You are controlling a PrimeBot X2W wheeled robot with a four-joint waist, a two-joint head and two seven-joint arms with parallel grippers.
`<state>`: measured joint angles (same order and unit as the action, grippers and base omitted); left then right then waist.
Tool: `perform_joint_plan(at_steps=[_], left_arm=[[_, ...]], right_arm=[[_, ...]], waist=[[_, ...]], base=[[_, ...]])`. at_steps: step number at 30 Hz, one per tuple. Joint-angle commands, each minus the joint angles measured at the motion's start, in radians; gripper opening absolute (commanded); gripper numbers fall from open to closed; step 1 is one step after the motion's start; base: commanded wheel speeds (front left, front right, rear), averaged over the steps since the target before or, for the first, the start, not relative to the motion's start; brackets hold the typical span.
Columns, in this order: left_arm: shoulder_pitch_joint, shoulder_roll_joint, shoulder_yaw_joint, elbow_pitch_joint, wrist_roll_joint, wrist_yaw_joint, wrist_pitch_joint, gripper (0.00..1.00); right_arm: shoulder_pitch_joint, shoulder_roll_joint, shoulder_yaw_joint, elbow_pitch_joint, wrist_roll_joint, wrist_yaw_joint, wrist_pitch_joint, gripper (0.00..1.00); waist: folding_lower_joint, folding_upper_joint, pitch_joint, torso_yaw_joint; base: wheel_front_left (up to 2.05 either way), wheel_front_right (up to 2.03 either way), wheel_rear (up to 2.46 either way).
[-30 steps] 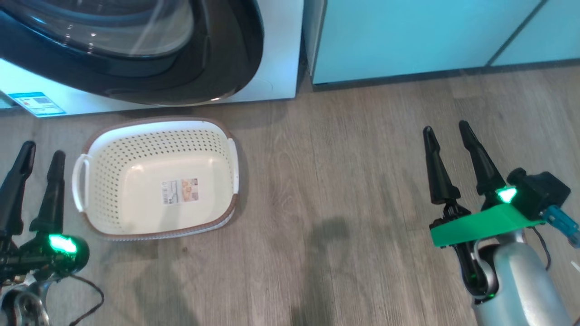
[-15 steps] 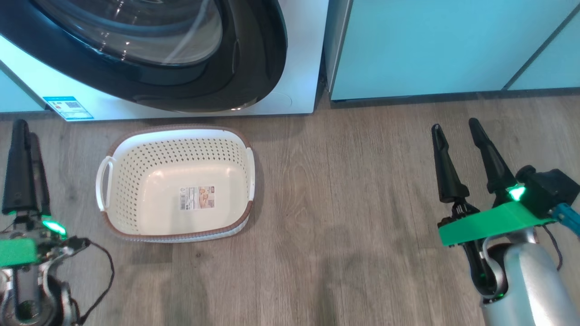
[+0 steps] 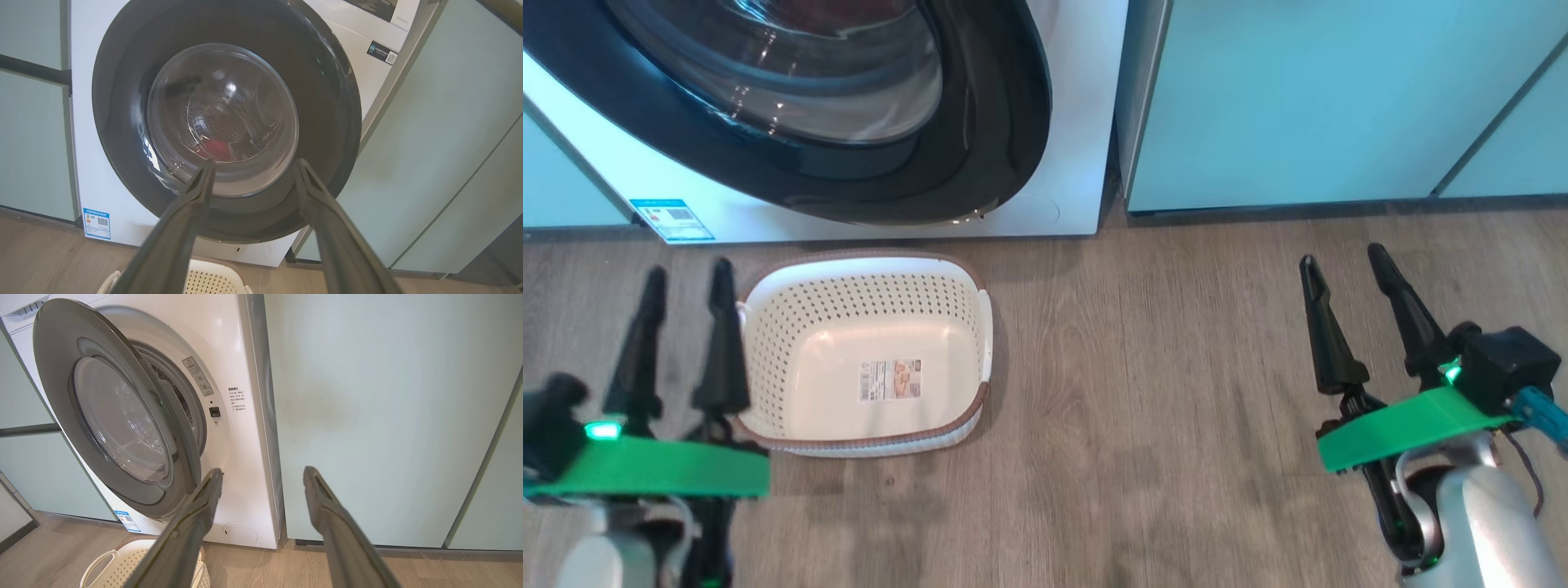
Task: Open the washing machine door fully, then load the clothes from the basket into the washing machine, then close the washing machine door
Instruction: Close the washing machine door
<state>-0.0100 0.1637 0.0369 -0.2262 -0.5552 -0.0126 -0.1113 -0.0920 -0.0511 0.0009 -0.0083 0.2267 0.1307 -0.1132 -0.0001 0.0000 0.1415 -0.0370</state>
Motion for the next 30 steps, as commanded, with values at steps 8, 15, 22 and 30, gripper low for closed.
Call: perform_joint_plan(at_steps=[8,15,22,30], left_arm=[[0.040,0.049,-0.039,0.038,0.188,0.065,-0.021,1.00],[0.060,0.054,-0.050,0.065,0.223,0.090,-0.024,1.00],[0.060,0.056,-0.056,0.064,0.233,0.103,-0.022,1.00],[0.062,0.060,-0.063,0.056,0.240,0.115,-0.012,1.00]], right_arm=[[0.038,0.001,0.009,-0.046,-0.021,0.000,0.031,1.00],[0.064,0.001,0.000,-0.049,-0.015,0.000,0.039,1.00],[0.067,0.001,0.000,-0.053,-0.013,0.000,0.042,1.00],[0.062,0.001,0.000,-0.052,-0.004,0.000,0.036,1.00]], waist=[[0.0001,0.0000,-0.044,0.006],[0.0001,0.0000,-0.058,0.005],[0.0001,0.0000,-0.057,0.007],[0.0001,0.0000,-0.055,0.007]], base=[[0.00,0.00,0.00],[0.00,0.00,0.00],[0.00,0.00,0.00],[0.00,0.00,0.00]])
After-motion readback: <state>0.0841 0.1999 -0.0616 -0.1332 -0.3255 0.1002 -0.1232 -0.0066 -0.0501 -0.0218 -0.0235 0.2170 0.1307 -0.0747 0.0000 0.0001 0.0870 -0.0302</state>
